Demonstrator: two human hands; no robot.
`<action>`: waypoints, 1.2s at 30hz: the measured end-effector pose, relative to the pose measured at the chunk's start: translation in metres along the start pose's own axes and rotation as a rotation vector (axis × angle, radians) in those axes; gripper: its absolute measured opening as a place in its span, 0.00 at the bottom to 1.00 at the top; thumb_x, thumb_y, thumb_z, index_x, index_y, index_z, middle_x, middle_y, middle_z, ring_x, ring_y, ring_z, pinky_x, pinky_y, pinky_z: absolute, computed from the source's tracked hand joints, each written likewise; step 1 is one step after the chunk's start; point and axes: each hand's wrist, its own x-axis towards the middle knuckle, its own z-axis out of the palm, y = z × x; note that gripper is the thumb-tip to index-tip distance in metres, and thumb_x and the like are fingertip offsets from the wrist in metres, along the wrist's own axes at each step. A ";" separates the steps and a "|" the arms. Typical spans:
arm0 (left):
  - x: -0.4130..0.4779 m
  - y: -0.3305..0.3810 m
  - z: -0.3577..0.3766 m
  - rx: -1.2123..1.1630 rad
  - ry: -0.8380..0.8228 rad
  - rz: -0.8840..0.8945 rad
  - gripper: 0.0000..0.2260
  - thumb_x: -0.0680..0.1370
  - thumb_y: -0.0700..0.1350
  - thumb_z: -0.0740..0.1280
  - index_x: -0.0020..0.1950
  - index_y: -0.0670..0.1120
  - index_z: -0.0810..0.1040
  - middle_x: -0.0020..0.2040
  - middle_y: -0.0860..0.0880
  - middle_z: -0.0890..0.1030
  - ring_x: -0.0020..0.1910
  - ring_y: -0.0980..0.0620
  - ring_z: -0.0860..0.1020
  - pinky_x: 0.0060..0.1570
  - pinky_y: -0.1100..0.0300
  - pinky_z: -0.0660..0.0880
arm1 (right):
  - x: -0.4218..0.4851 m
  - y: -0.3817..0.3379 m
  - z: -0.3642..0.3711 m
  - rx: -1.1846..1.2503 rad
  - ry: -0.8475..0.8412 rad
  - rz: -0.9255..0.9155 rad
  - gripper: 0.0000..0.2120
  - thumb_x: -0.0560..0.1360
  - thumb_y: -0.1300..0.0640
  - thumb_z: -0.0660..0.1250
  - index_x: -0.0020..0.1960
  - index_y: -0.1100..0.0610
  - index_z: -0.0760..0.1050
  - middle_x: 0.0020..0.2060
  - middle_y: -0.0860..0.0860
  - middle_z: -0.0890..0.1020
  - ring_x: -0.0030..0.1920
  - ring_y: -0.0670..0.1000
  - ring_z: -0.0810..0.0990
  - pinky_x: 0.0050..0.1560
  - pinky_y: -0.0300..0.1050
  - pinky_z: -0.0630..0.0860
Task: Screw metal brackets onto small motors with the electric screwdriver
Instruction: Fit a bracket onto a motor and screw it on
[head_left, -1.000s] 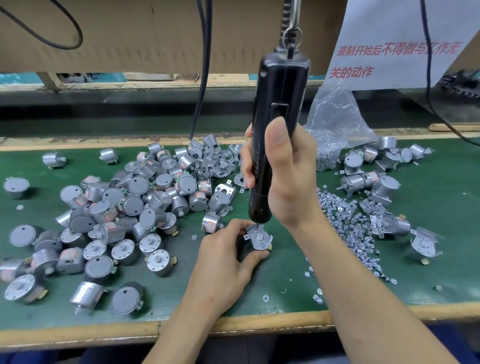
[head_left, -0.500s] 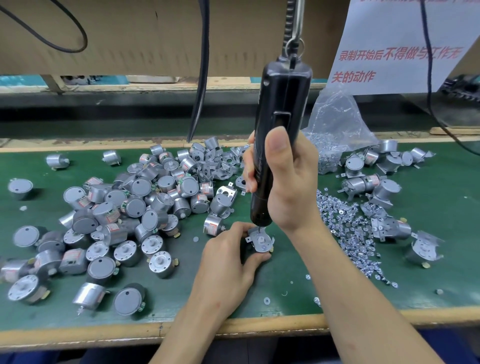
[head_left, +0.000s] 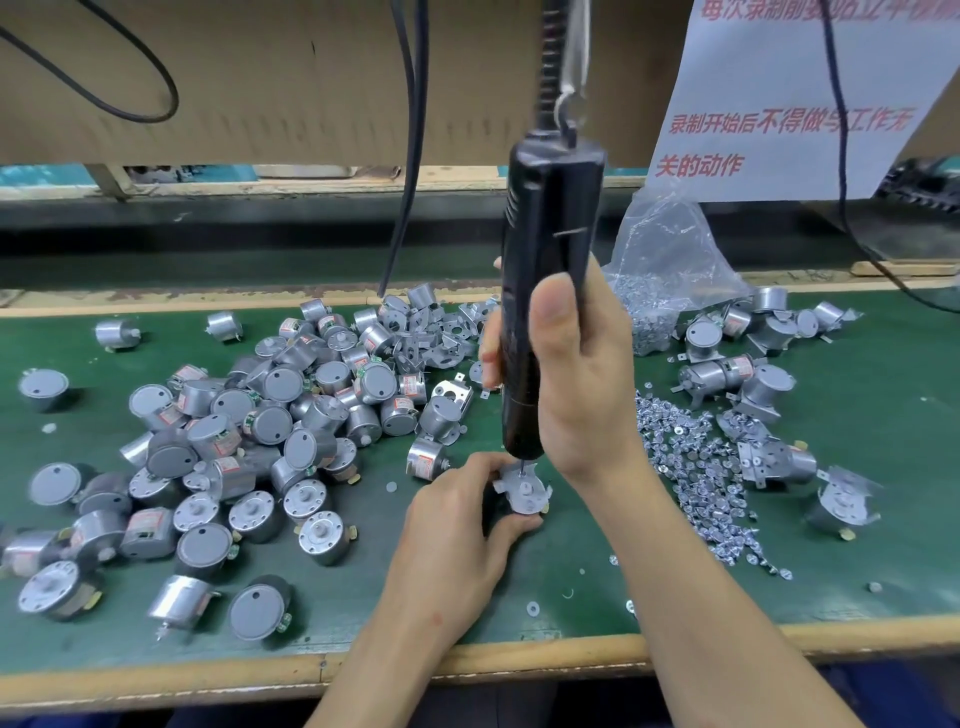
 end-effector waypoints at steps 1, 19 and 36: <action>0.000 0.000 0.000 0.000 -0.007 0.006 0.16 0.72 0.52 0.76 0.56 0.54 0.76 0.48 0.59 0.81 0.39 0.59 0.74 0.43 0.62 0.71 | -0.005 0.002 -0.002 -0.067 -0.001 0.017 0.34 0.71 0.26 0.66 0.52 0.59 0.72 0.35 0.61 0.80 0.33 0.62 0.79 0.35 0.58 0.77; -0.005 0.001 -0.007 -0.017 0.198 0.172 0.27 0.66 0.40 0.78 0.60 0.59 0.75 0.47 0.72 0.75 0.43 0.71 0.73 0.46 0.80 0.65 | -0.077 0.025 -0.047 -0.406 -0.166 0.579 0.06 0.81 0.54 0.68 0.56 0.49 0.83 0.46 0.42 0.87 0.47 0.42 0.85 0.49 0.43 0.82; 0.000 -0.003 0.007 0.325 0.300 -0.281 0.23 0.73 0.47 0.74 0.65 0.40 0.75 0.58 0.38 0.78 0.55 0.37 0.72 0.56 0.43 0.70 | -0.013 -0.015 -0.160 1.057 1.110 0.421 0.21 0.87 0.47 0.54 0.65 0.63 0.74 0.48 0.62 0.86 0.30 0.50 0.84 0.28 0.38 0.77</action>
